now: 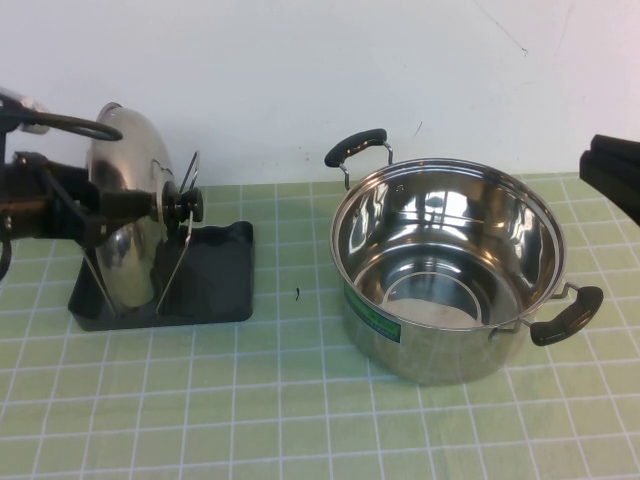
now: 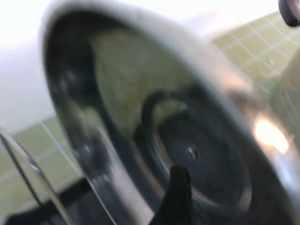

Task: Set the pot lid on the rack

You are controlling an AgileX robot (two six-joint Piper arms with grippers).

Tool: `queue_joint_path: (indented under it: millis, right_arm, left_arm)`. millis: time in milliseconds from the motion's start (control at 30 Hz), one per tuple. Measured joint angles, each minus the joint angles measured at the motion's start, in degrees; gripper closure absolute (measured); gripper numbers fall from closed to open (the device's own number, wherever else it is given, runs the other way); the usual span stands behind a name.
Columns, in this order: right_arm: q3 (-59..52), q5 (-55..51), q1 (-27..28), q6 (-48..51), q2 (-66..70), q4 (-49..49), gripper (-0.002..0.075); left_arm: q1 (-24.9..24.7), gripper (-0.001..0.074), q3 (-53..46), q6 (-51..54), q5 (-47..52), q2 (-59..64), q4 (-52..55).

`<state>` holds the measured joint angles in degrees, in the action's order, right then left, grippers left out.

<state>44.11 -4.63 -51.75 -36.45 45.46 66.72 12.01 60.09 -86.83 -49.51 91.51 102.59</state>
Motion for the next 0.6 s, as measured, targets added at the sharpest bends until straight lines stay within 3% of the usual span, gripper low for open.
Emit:
queue_joint_path:
  millis: [333, 433, 567, 600]
  right_arm:
    - [0.00, 0.00, 0.00, 0.00, 0.00, 0.00, 0.0727]
    - [0.00, -1.89, 0.00, 0.27, 0.00, 0.14, 0.0727]
    - [0.00, -11.08, 0.00, 3.86, 0.00, 2.31, 0.0727]
    - [0.00, -14.78, 0.00, 5.66, 0.00, 3.41, 0.0727]
  left_arm:
    - [0.00, 0.0227, 1.25, -1.67, 2.50, -7.71, -0.69]
    - [0.00, 0.0324, 1.25, -1.70, 4.55, -12.40, -0.69]
    - [0.00, 0.0604, 1.25, -1.80, 16.14, -19.98, -0.69]
    - [0.00, 0.0641, 1.25, -1.80, 20.99, -21.66, -0.69]
